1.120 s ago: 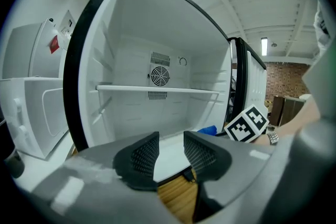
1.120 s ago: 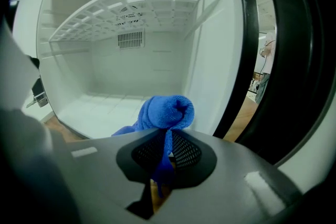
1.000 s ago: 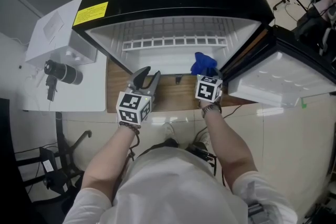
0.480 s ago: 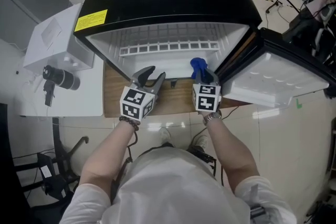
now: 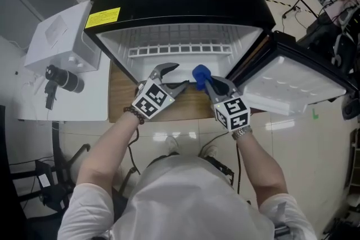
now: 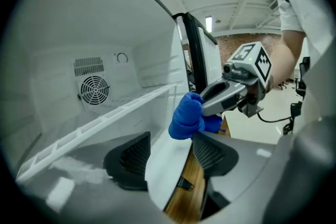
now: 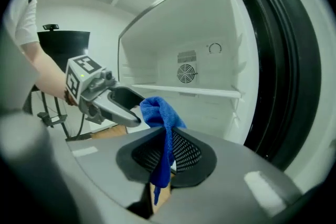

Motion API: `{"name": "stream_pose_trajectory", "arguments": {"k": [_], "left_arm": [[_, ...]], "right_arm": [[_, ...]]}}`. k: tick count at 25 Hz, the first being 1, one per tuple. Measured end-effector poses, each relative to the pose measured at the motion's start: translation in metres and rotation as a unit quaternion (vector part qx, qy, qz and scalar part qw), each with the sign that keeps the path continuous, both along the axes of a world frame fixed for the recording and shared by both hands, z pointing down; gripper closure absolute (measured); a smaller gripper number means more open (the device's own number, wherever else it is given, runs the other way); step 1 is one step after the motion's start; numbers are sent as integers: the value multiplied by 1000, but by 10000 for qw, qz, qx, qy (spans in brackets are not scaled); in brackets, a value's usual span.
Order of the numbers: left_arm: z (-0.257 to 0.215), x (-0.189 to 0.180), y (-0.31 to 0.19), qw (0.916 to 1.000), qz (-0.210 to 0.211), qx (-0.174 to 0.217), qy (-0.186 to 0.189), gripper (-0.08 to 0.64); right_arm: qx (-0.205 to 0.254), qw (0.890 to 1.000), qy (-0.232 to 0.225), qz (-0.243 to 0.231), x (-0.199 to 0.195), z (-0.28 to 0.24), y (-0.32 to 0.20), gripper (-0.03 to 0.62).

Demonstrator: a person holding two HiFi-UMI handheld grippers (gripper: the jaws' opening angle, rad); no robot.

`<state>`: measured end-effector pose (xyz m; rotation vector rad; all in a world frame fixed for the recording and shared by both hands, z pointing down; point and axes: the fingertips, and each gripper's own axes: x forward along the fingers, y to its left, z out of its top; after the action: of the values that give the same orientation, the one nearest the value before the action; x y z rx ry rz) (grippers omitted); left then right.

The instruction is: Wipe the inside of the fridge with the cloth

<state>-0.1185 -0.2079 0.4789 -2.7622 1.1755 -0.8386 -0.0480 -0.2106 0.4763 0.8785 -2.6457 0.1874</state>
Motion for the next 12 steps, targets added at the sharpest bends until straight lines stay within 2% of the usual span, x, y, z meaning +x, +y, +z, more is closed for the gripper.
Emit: {"name": "stream_pose_trajectory", "arguments": {"k": [4,7,10,12], "left_arm": [[6,26,12,9975,651,-46,-281,260],[5,45,20,9948,969,-57,-305,252],[3,59,24,9945,1025,-39,-234,337],[4,64,22,9964,834,9,-148,385]], "right_arm": [[-32,9979,-24,-652,-2,-8,21,563],[-81,9951,-18,-984,0,-13,31,563],[-111,9935,-8,-1129,2,-17,36,563],[-111,9942,-2,-1070,5,-19,34,563]]}}
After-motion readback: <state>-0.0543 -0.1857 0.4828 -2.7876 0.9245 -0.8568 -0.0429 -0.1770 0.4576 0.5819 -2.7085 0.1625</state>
